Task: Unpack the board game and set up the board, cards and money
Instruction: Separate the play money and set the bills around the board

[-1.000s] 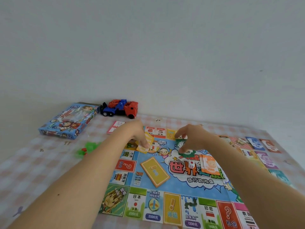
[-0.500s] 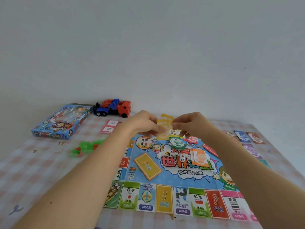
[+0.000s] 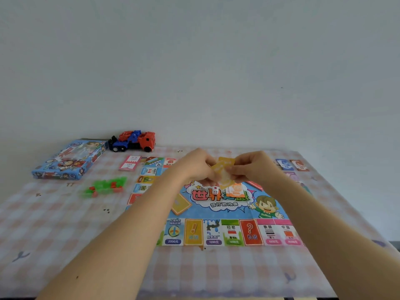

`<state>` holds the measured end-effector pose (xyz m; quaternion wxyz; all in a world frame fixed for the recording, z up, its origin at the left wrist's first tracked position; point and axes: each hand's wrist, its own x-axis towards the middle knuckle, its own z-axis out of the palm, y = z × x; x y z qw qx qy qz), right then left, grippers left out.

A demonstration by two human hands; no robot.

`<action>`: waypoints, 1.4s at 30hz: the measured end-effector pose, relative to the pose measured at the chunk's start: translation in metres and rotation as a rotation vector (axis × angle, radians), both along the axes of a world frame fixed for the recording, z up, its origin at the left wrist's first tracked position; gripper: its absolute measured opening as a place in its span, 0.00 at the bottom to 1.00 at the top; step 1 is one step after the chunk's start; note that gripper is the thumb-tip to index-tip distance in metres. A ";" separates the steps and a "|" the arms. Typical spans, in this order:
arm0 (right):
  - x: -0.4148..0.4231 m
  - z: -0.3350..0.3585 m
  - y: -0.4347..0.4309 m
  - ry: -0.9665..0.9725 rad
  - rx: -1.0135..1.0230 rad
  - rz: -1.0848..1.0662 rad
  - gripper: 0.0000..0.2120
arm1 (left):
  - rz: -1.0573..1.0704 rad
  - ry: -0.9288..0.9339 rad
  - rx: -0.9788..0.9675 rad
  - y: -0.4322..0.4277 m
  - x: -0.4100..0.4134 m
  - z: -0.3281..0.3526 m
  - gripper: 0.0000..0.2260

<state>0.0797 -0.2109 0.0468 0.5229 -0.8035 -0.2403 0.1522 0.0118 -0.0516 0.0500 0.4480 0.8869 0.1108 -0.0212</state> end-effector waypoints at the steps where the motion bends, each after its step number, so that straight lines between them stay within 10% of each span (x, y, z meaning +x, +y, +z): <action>1: -0.002 -0.004 -0.006 -0.005 -0.008 -0.008 0.05 | 0.000 -0.005 0.043 -0.004 -0.002 -0.001 0.08; 23: -0.021 -0.039 -0.036 -0.076 -0.194 -0.031 0.02 | 0.014 -0.249 0.292 -0.044 -0.012 -0.013 0.10; 42: -0.023 -0.041 -0.032 -0.123 -0.250 -0.030 0.04 | -0.088 -0.039 0.457 -0.046 -0.014 -0.017 0.05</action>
